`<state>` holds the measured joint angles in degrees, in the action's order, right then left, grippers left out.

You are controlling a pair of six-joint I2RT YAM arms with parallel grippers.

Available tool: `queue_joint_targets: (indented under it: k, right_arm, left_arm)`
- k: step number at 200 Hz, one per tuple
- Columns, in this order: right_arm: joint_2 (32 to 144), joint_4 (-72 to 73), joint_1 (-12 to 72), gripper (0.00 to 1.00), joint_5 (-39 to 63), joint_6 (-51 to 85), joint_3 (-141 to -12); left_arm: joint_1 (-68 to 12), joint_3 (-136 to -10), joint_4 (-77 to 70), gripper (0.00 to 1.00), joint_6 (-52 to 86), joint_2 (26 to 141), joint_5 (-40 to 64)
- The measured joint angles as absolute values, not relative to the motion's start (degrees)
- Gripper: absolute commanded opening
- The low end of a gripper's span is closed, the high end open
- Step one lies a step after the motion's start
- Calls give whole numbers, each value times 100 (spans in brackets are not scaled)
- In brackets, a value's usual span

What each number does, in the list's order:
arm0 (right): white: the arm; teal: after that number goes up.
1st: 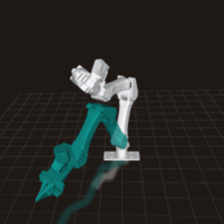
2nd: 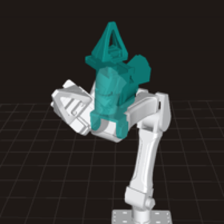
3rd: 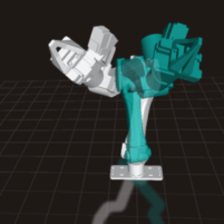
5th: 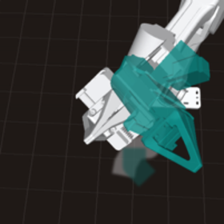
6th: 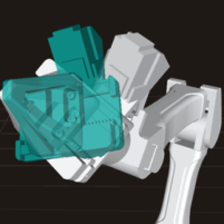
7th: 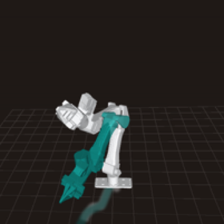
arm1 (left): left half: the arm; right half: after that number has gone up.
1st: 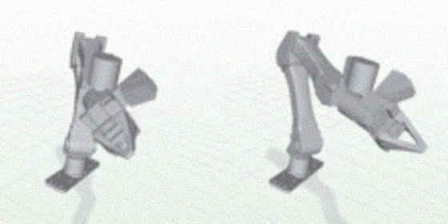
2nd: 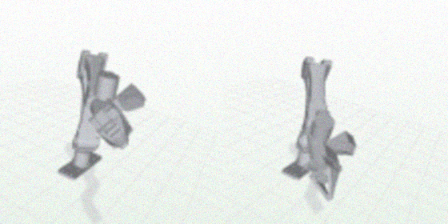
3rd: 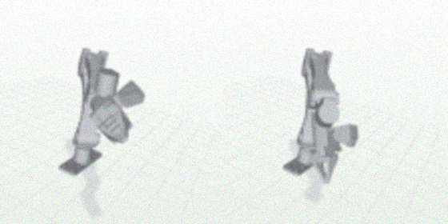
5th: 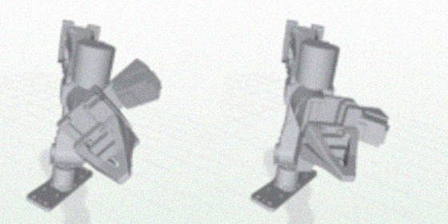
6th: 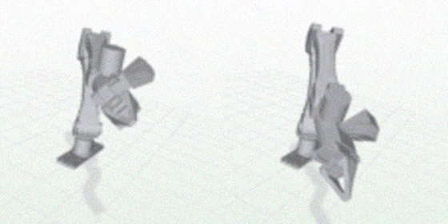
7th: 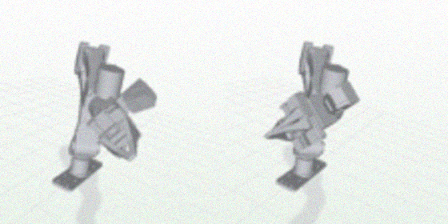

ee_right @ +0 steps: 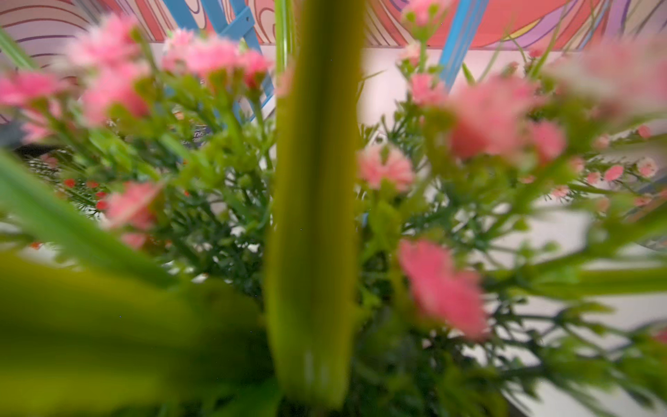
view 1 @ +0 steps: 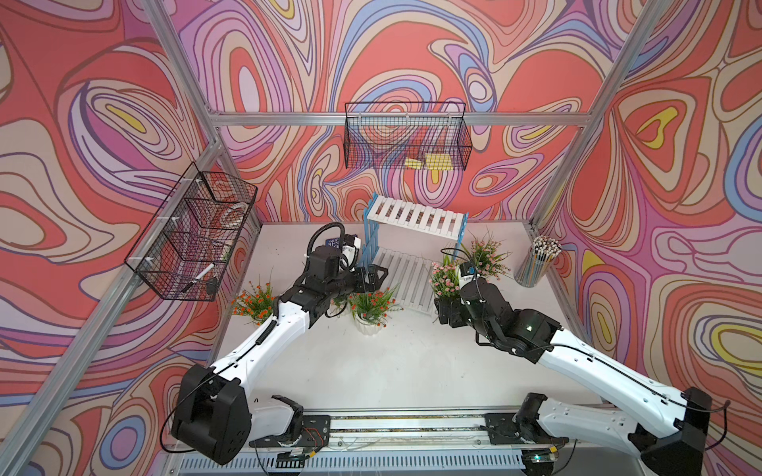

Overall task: Place the baby's breath potted plants on the rack by color
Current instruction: Pick up the baby's breath potted plant from the center of the board, then place the baby's breath potted plant on the rack.

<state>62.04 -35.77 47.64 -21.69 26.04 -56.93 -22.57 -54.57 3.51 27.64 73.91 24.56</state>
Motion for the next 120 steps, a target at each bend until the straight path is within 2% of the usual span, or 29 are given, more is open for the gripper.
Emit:
queue_joint_targets:
  k: [30, 67, 86, 120]
  right_arm:
    - [6674, -3540, 5107, 57, -2176, 2585, -6086]
    - [7365, -2945, 5151, 59, -2171, 2486, -6289]
    - [7870, -2539, 5153, 66, -2196, 2366, -6364]
    - [8705, -1872, 5124, 66, -2340, 2134, -6536]
  left_arm:
    - [-2257, -5457, 425, 90, 2764, 7341, 2421]
    - [-2263, -5522, 672, 90, 2766, 7083, 2257]
    - [-2268, -5594, 856, 90, 2764, 6890, 2071]
    - [-2265, -5658, 1168, 90, 2757, 6490, 1691]
